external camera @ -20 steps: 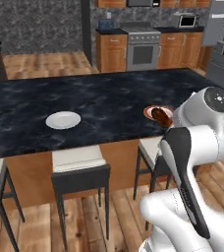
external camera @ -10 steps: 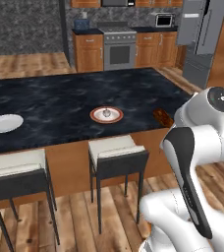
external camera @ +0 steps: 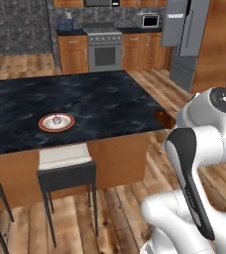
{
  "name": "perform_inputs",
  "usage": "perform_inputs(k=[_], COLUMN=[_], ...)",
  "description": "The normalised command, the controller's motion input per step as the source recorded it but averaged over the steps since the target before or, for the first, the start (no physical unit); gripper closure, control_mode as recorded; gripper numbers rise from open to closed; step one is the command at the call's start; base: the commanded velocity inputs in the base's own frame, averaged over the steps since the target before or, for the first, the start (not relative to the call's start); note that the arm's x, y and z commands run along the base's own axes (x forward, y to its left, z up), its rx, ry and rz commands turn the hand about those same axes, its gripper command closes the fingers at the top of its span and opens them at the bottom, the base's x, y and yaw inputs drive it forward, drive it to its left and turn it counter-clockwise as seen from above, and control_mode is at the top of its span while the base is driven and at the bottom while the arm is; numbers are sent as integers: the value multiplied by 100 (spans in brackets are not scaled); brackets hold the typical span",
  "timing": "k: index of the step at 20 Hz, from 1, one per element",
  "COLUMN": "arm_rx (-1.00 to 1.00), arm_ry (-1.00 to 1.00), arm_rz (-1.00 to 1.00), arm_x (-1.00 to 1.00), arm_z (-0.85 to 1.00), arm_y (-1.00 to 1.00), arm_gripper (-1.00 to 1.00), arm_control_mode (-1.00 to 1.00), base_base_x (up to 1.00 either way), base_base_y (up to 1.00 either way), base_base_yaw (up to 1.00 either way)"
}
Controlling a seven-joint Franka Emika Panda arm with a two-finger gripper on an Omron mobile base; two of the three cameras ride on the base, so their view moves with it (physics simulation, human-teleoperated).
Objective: Transport the chicken drumstick and garlic to the fridge. Place the chicken drumstick on the rack containing meat and place the garlic on the rack containing the vegetable, ensuring meats and vegetables are on different racks.
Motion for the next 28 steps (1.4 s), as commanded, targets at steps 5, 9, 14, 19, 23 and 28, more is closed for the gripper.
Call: perform_inputs(k=[5,9,14,19,23,28], arm_rx=[0,0,0,0,0,0], arm_ry=[0,0,0,0,0,0], arm_rz=[0,0,0,0,0,0], arm_x=[0,0,0,0,0,0], arm_z=[0,0,0,0,0,0], arm_y=[0,0,0,0,0,0], arm_gripper=[100,100,100,100,100,100], arm_control_mode=[100,100,100,100,100,100], base_base_x=[0,2,0,0,18,87], base_base_y=[-100,-100,-100,-100,-100,-100], base_base_yaw=[0,0,0,0,0,0])
